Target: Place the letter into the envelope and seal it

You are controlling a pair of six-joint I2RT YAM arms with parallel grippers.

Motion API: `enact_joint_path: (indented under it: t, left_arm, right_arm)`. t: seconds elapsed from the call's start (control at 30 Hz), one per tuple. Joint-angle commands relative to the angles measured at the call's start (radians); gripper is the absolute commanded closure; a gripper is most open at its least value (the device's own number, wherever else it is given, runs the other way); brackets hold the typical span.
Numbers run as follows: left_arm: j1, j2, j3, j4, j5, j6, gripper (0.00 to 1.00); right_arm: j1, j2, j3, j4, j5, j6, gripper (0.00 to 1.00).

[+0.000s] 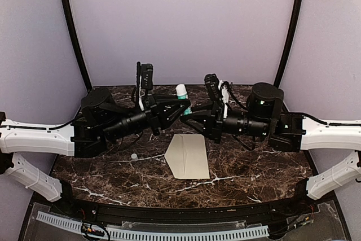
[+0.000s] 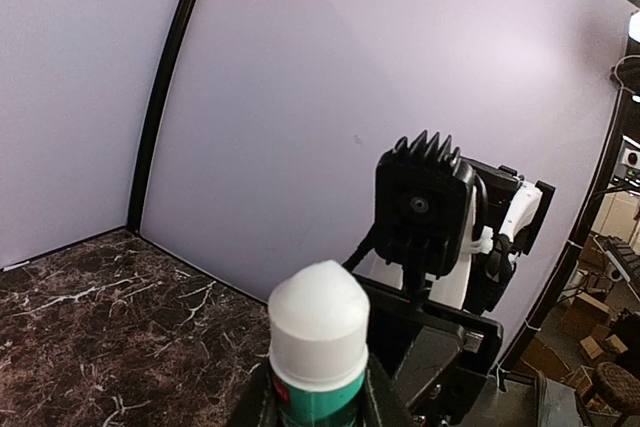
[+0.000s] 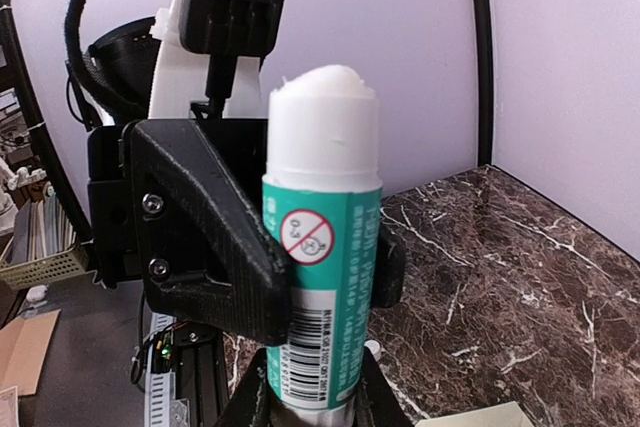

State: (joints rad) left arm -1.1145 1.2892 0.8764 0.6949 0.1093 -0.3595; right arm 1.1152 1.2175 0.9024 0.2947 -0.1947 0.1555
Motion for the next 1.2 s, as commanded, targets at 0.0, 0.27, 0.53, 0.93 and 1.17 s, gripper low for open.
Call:
enact_joint_path:
  t: [0.0, 0.27, 0.53, 0.93, 1.17]
  left_arm:
    - [-0.004, -0.038, -0.019, 0.066, 0.160, -0.023, 1.00]
    - [-0.005, 0.014, 0.024, 0.130, 0.490, -0.087, 1.00]
    - [-0.004, 0.050, 0.032, 0.224, 0.602, -0.151, 1.00]
    - [-0.002, -0.046, -0.008, 0.086, 0.184, -0.126, 1.00]
    - [-0.002, -0.042, -0.003, 0.049, -0.010, -0.150, 1.00]
  right_arm:
    - [-0.030, -0.022, 0.006, 0.117, -0.271, 0.069, 1.00]
    - [-0.099, 0.009, 0.004, 0.337, -0.658, 0.345, 1.00]
    - [-0.124, 0.057, -0.004, 0.551, -0.805, 0.565, 1.00]
    - [-0.125, -0.074, -0.085, 0.179, -0.449, 0.255, 0.22]
    - [-0.057, -0.075, -0.085, 0.123, -0.147, 0.122, 0.19]
